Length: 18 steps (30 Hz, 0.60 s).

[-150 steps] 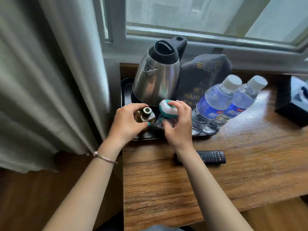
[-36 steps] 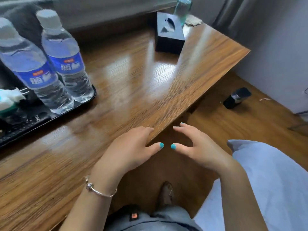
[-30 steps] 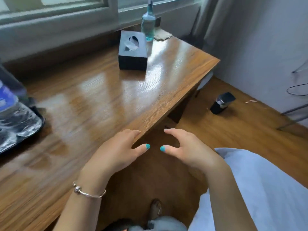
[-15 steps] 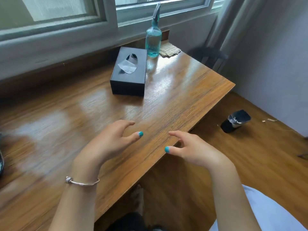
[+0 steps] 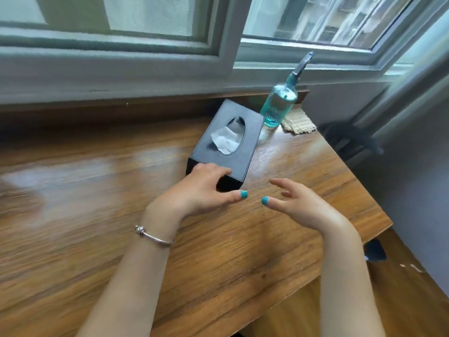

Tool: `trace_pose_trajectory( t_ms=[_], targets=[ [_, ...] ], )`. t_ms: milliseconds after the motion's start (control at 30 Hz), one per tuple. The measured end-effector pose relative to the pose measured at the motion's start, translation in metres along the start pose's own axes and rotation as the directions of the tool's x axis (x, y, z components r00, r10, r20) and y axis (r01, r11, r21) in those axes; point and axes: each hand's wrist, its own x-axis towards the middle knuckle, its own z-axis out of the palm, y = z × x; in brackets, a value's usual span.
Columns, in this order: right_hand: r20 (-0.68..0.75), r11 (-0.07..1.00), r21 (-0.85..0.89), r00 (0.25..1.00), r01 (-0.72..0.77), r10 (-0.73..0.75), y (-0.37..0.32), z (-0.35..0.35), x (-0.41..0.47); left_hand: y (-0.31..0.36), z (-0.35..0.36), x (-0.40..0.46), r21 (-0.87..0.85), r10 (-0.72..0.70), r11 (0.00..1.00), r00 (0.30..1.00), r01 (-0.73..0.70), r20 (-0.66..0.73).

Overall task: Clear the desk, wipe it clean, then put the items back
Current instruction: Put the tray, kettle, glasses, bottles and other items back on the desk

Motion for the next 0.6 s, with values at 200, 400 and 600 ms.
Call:
trace_pose_trajectory(
  t_ms=[200,400,600],
  targets=[
    [0.088,0.985,-0.127,0.991,0.115,-0.104,-0.007,-0.040,0.080,0.030,0.006,0.049,0.218,0.020,0.974,0.937,0.061,-0.349],
    [0.120,0.900,-0.113,0.905,0.422,-0.409,-0.016,-0.063,0.142,0.042,0.032,0.091,0.279,-0.129,0.928,0.915,0.248,-0.383],
    [0.181,0.804,-0.251,0.842,0.539,-0.508,-0.019,-0.065,0.184,0.015,0.032,0.071,0.260,-0.224,0.888,0.852,0.378,-0.473]
  ],
)
